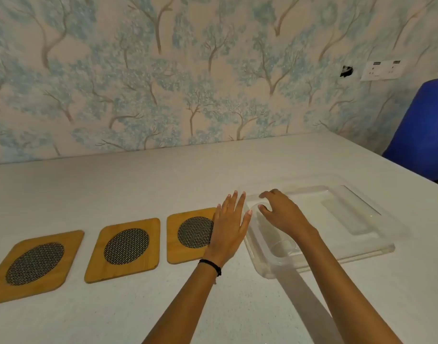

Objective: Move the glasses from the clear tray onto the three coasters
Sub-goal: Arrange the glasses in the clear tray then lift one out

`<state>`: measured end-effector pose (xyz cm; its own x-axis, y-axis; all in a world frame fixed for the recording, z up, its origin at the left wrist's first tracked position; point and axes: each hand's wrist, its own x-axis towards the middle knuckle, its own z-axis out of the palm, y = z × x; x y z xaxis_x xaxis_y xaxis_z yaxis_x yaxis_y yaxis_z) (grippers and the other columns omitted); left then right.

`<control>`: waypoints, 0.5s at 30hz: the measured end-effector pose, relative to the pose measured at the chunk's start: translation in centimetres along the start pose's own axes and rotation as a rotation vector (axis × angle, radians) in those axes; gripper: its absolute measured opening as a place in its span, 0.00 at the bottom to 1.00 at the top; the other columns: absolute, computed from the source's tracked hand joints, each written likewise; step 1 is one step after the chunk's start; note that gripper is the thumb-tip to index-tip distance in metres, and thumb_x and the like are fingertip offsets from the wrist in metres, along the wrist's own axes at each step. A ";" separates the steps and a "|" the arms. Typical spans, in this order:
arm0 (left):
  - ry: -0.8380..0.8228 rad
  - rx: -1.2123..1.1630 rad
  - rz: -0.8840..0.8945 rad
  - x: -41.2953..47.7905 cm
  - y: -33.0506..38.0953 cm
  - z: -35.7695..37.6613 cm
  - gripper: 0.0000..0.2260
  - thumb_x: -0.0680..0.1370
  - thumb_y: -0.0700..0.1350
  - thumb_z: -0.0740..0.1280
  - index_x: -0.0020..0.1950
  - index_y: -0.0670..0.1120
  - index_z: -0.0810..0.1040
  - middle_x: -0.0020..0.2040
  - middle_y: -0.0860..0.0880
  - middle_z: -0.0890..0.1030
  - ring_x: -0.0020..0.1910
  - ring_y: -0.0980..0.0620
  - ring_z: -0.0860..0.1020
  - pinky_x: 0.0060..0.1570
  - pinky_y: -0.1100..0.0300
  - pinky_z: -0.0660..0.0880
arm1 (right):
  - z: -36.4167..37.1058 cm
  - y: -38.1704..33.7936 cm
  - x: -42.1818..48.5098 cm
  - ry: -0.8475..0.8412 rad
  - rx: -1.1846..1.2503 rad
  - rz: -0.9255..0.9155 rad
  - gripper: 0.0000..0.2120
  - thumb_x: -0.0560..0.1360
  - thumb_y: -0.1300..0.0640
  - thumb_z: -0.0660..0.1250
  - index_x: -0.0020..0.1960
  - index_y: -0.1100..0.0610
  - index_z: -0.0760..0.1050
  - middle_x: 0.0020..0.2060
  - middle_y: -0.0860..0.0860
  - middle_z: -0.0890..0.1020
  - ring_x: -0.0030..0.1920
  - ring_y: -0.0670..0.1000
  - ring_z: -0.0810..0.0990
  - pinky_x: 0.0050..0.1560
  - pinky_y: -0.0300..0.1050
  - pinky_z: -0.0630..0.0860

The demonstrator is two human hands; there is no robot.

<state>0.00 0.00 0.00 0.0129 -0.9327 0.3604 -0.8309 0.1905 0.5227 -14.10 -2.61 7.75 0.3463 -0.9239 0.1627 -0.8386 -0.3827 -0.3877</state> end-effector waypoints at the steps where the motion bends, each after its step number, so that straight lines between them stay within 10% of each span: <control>1: 0.008 -0.009 -0.010 0.0 0.1 -0.1 0.24 0.81 0.58 0.45 0.76 0.57 0.46 0.78 0.52 0.50 0.77 0.54 0.45 0.74 0.53 0.41 | 0.1 0.0 0.2 -0.020 -0.015 0.017 0.18 0.78 0.52 0.59 0.66 0.56 0.69 0.65 0.55 0.73 0.61 0.55 0.75 0.58 0.46 0.71; 15: -0.033 -0.047 -0.066 0.0 -0.4 0.5 0.24 0.80 0.59 0.45 0.76 0.54 0.50 0.78 0.52 0.54 0.77 0.54 0.47 0.73 0.53 0.43 | 1.1 -0.2 1.1 -0.144 -0.088 0.157 0.25 0.77 0.45 0.59 0.69 0.56 0.65 0.69 0.55 0.71 0.66 0.56 0.72 0.63 0.49 0.70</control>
<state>0.06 -0.18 -0.59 0.0475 -0.9531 0.2988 -0.8018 0.1420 0.5804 -13.15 -3.56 7.03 0.2602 -0.9652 -0.0272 -0.9183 -0.2387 -0.3160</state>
